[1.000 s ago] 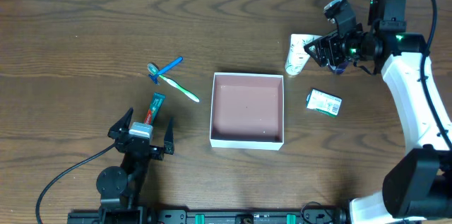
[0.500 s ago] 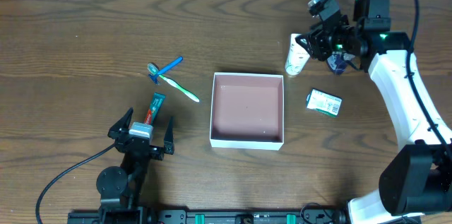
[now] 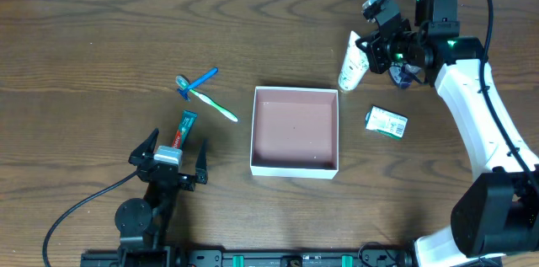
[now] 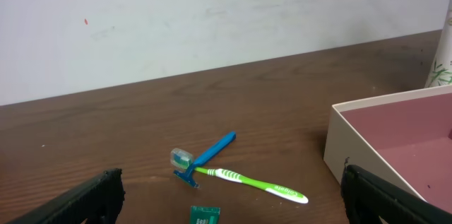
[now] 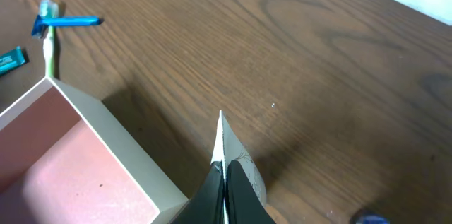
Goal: Pack container
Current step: 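Carry the Pantene tube over the box and release it inside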
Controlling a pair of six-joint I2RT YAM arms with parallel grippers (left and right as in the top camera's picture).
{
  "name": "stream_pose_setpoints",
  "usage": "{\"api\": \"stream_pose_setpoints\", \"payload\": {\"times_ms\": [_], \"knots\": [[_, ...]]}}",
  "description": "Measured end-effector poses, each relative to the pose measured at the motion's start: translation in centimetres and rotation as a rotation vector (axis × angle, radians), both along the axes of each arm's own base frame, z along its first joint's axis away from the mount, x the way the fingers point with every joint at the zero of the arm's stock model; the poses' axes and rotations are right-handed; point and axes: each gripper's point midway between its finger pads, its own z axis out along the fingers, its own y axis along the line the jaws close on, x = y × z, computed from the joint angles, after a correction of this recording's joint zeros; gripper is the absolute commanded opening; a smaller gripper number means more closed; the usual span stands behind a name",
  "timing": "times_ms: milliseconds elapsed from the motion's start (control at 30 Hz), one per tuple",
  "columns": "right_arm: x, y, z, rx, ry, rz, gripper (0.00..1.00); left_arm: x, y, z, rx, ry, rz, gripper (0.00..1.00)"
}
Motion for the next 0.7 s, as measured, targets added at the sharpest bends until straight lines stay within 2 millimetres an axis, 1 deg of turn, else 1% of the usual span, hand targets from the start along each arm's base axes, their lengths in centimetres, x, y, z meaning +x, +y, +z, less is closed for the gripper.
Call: {"api": "stream_pose_setpoints", "payload": {"times_ms": [133,233,300,333,400,433,467,533,567,633,700], "knots": [[-0.2,-1.1,0.2,-0.037,0.035,-0.073,0.01,0.0,0.0,0.0,0.000,0.000,0.001,0.98],[-1.0,-2.9,0.5,-0.099,0.090,-0.167,0.01,0.0,0.0,0.0,0.000,0.000,0.000,0.98],[-1.6,-3.8,1.3,-0.131,0.115,-0.219,0.01,0.0,0.0,0.0,0.000,0.000,0.000,0.98],[-1.7,-4.3,2.2,-0.143,0.116,-0.247,0.01,0.0,0.0,0.0,0.000,0.000,0.000,0.98],[-2.0,-4.9,4.6,-0.143,0.101,-0.298,0.01,0.0,0.0,0.0,0.000,0.000,0.000,0.98],[-2.2,-5.2,6.0,-0.136,0.086,-0.321,0.01,0.0,0.0,0.0,0.000,0.000,0.000,0.98],[-2.6,-5.4,7.9,-0.119,0.066,-0.352,0.01,0.0,0.0,0.0,0.000,0.000,0.000,0.98],[-3.5,-5.5,10.7,-0.089,0.032,-0.393,0.01,0.0,0.0,0.0,0.000,0.000,0.001,0.98],[-4.3,-5.4,12.3,-0.066,0.016,-0.418,0.01,0.0,0.0,0.0,0.000,0.000,0.000,0.98],[-5.7,-4.7,14.2,-0.028,-0.001,-0.438,0.01,0.0,0.0,0.0,0.000,0.000,0.000,0.98],[-6.8,-3.3,15.2,0.002,-0.006,-0.430,0.01,0.0,0.0,0.0,0.000,0.000,0.000,0.98]]}}
